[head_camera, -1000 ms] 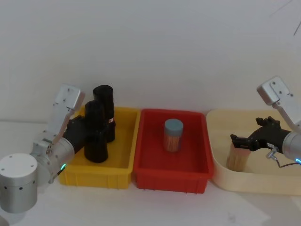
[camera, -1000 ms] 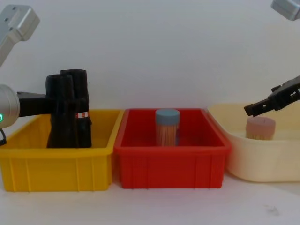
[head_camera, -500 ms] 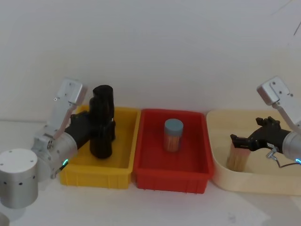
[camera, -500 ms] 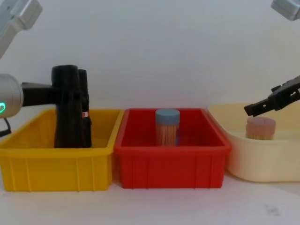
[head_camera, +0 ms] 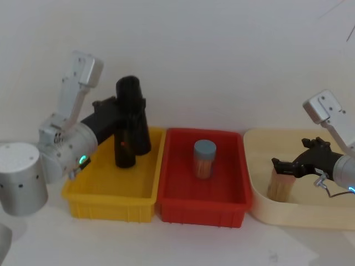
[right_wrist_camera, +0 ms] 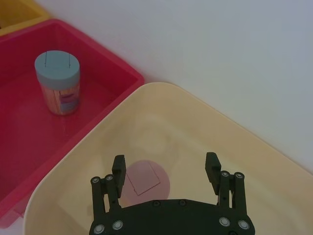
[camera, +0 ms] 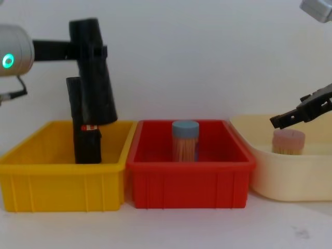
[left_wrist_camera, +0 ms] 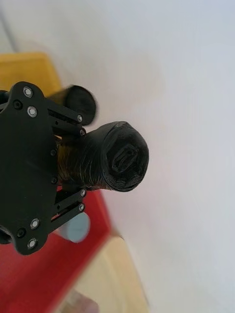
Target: Pick up the garbage bag with the one hand and transfer it to the other hand.
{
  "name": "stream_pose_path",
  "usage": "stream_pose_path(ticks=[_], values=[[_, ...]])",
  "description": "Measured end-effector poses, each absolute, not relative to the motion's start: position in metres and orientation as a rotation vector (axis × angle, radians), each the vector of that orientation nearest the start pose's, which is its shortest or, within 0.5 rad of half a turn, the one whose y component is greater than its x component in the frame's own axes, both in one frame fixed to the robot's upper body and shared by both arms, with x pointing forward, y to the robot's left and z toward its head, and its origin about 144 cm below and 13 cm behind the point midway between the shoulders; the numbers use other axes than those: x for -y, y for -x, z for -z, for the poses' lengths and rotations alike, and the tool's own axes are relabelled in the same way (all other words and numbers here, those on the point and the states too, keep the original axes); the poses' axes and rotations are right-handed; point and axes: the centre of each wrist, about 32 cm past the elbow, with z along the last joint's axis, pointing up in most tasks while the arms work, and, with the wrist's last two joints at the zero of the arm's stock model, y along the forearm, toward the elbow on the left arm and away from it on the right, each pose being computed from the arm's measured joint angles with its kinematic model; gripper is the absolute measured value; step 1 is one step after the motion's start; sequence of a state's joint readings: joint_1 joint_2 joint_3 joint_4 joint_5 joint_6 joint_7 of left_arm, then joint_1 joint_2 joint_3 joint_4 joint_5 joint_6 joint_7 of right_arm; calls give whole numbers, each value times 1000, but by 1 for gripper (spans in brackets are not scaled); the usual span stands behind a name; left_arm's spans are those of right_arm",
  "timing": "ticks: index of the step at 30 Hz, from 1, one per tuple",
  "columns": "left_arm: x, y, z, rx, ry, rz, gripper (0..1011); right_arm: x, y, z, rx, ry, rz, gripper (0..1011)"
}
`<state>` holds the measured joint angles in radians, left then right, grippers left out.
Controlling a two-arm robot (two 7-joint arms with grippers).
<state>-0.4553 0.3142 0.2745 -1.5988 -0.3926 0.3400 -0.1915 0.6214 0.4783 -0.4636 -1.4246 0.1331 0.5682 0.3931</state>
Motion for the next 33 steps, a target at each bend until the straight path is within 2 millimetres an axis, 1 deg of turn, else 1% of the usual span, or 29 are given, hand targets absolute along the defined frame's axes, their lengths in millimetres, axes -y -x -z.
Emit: stream_pose_path(ticks=[2, 4, 5, 8, 15, 23, 33], values=[[-231, -550, -1310, 59, 21, -1087, 383, 260, -584, -1302, 112, 594, 1021, 1001], [-230, -553, -1320, 65, 47, -1055, 383, 260, -584, -1302, 113, 594, 1021, 1001], [-230, -553, -1320, 65, 47, -1055, 383, 260, -584, -1302, 112, 594, 1021, 1001], [-226, -557, -1330, 68, 69, -1006, 383, 260, -584, -1302, 113, 594, 1021, 1001], [-215, -565, -1338, 54, 78, -912, 383, 260, -584, -1302, 113, 594, 1021, 1001], [-195, -582, -1335, 33, 31, -793, 383, 260, -584, -1302, 113, 594, 1021, 1001], [-173, -598, -1327, 49, -15, -711, 383, 260, -584, -1302, 112, 594, 1021, 1001]])
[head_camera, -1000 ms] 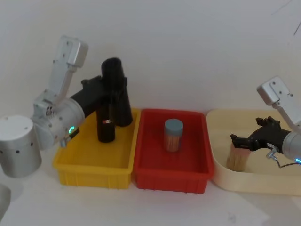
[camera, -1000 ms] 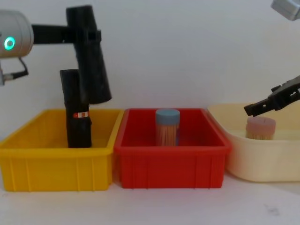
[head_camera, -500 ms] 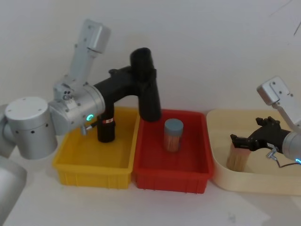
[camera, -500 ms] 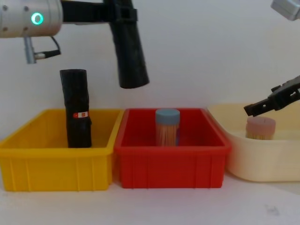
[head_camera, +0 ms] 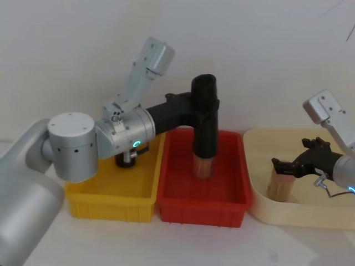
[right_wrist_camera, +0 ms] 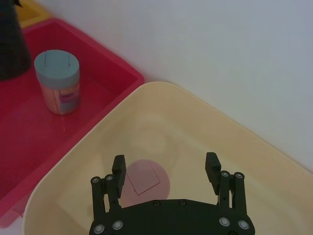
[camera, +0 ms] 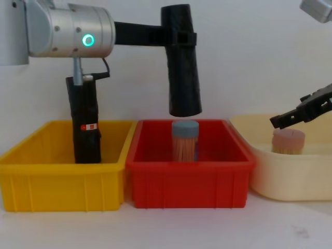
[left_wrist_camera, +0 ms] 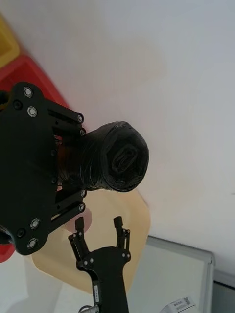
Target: Pick up the garbage bag with the one hand and transfer it to the other hand.
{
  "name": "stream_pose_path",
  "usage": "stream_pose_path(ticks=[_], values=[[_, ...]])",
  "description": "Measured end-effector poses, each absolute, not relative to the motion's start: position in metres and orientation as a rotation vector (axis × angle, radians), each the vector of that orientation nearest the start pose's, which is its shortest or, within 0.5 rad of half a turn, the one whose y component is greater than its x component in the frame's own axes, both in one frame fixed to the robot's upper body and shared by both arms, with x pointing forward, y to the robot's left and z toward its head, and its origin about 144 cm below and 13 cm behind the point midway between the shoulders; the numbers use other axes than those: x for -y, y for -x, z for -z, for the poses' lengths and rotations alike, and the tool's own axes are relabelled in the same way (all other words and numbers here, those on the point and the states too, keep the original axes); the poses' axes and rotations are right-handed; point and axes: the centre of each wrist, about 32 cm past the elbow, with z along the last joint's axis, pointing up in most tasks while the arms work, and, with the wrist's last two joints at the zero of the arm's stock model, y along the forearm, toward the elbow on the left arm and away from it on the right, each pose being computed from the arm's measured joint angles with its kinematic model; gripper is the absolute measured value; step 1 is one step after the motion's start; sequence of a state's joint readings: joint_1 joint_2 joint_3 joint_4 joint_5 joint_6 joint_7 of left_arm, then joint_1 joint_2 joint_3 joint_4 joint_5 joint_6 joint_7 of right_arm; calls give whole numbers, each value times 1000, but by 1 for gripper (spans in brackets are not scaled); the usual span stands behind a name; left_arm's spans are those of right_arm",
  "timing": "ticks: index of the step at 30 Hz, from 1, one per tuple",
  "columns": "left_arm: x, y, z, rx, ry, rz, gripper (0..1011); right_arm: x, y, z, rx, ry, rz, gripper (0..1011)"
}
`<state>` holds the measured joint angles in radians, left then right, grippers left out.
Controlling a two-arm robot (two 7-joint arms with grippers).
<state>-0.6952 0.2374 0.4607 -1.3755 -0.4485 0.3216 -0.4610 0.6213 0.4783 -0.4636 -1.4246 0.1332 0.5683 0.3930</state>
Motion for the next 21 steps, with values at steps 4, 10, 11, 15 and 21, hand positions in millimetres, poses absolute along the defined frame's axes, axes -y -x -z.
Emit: stream_pose_path(ticks=[4, 10, 11, 15, 21], values=[[-168, -603, -1325, 57, -25, -691, 383, 261, -584, -1302, 111, 590, 1016, 1000], [-161, -607, -1324, 66, -36, -669, 383, 262, -584, -1304, 108, 562, 976, 1001], [-160, -608, -1323, 68, -39, -665, 383, 262, -584, -1305, 107, 553, 963, 1000], [-158, -609, -1323, 72, -43, -657, 383, 262, -583, -1307, 105, 532, 932, 1001], [-156, -611, -1322, 75, -49, -648, 383, 260, -583, -1313, 104, 482, 858, 1001]])
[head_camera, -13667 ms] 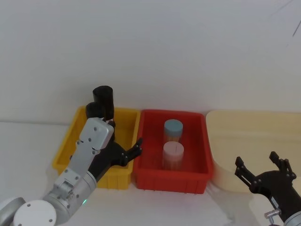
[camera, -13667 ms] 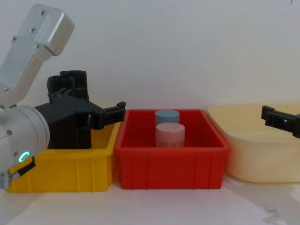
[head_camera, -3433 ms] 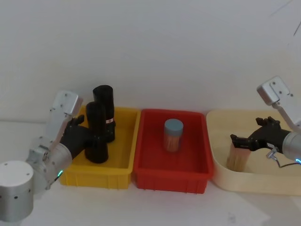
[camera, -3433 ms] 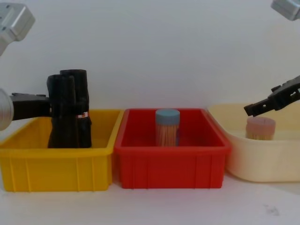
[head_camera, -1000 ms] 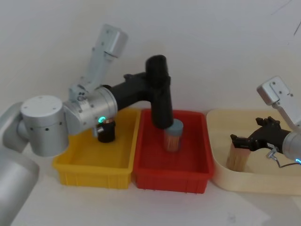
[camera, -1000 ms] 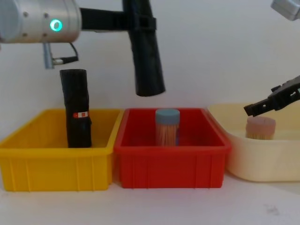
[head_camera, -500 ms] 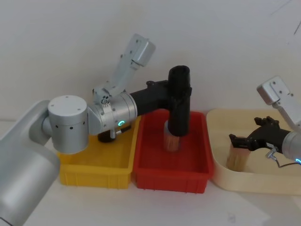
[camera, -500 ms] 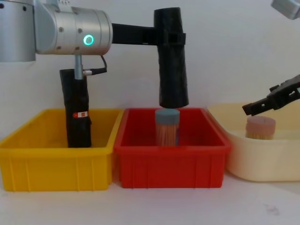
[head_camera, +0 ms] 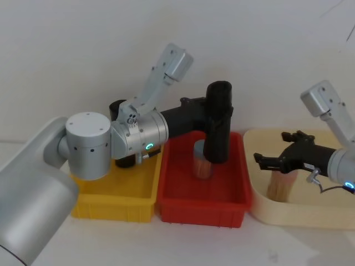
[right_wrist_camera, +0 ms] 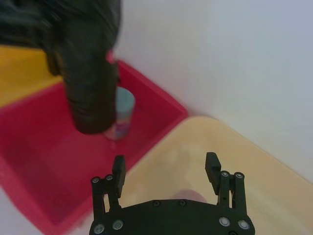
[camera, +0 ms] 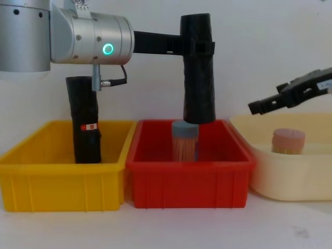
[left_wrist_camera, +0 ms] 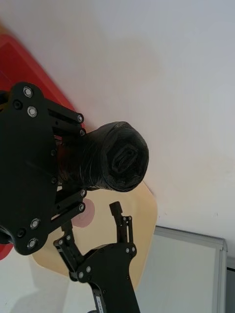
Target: Pick up the garbage bag with the one hand and transfer it to the other hand.
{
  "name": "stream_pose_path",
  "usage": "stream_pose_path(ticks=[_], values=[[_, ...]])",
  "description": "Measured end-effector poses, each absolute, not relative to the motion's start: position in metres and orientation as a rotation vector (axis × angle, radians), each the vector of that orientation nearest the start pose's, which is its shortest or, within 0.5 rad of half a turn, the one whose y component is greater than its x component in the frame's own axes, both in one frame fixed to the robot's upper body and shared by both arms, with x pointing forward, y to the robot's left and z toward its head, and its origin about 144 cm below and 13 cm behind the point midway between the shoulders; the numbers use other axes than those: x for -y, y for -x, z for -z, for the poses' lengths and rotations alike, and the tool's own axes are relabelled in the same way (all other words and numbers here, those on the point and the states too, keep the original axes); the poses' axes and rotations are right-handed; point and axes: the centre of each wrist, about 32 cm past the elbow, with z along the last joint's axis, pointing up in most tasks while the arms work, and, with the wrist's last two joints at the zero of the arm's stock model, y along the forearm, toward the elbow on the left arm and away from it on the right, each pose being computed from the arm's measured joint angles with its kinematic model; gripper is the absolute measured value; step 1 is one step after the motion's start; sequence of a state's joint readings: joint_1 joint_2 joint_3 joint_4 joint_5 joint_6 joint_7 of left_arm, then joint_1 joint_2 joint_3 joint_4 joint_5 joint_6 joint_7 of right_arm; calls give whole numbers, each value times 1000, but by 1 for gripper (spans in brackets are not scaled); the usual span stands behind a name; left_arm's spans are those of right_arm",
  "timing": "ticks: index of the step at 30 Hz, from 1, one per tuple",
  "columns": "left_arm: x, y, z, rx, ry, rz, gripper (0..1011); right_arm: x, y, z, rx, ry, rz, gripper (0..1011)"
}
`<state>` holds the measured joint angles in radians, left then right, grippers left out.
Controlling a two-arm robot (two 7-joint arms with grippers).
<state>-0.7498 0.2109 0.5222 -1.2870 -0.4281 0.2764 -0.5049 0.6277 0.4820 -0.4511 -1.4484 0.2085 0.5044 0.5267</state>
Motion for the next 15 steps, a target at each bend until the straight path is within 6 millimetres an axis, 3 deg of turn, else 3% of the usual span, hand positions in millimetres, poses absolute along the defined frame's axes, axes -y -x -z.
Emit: stream_pose_path(ticks=[15], values=[[-153, -613, -1322, 80, -54, -639, 383, 247, -598, -1319, 52, 380, 649, 1001]])
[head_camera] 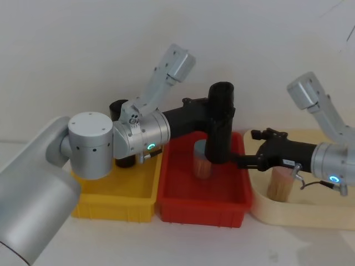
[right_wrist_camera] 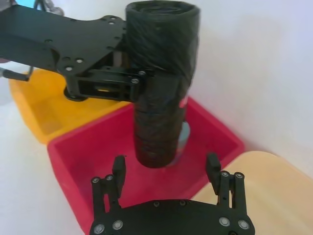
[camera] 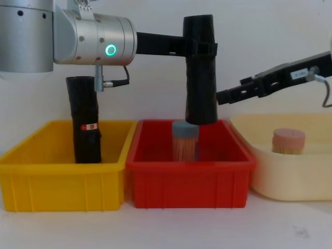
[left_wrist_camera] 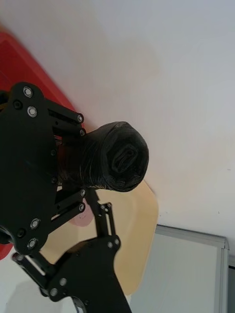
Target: Pick up the garbage bag with the one hand and transfer it to the other hand.
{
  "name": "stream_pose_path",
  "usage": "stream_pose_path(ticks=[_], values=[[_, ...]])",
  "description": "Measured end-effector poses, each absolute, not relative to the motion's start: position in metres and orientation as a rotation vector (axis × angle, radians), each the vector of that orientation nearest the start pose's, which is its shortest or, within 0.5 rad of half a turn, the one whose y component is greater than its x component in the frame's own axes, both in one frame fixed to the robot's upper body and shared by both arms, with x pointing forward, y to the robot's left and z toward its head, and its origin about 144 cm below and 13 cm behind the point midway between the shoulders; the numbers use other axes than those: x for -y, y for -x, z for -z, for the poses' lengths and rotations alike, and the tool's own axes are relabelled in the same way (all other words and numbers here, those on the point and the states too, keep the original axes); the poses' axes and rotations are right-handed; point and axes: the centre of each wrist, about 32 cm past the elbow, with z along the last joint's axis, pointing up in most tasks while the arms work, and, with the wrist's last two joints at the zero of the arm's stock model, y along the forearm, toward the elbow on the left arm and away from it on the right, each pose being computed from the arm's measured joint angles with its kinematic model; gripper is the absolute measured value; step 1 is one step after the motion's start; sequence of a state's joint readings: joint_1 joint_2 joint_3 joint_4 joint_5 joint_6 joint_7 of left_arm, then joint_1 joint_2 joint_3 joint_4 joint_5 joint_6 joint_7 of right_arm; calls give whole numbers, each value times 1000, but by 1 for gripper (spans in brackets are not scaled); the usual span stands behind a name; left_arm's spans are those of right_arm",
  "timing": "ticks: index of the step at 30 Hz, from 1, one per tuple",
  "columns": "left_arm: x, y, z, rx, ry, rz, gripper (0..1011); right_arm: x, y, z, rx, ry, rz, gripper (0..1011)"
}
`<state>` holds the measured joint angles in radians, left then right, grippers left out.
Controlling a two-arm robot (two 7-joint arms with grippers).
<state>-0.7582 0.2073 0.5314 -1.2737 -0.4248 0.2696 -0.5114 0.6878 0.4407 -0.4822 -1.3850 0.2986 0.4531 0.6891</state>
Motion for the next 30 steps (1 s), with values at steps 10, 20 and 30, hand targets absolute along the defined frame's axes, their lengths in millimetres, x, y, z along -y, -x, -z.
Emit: stream_pose_path(ticks=[10, 20, 30], values=[[-153, -613, -1321, 81, -56, -637, 383, 236, -615, -1308, 0, 371, 582, 1001], [-152, -614, -1321, 82, -56, -636, 383, 225, -636, -1299, -40, 350, 562, 1001], [-152, -614, -1321, 81, -57, -635, 383, 216, -651, -1294, -62, 324, 562, 1001]])
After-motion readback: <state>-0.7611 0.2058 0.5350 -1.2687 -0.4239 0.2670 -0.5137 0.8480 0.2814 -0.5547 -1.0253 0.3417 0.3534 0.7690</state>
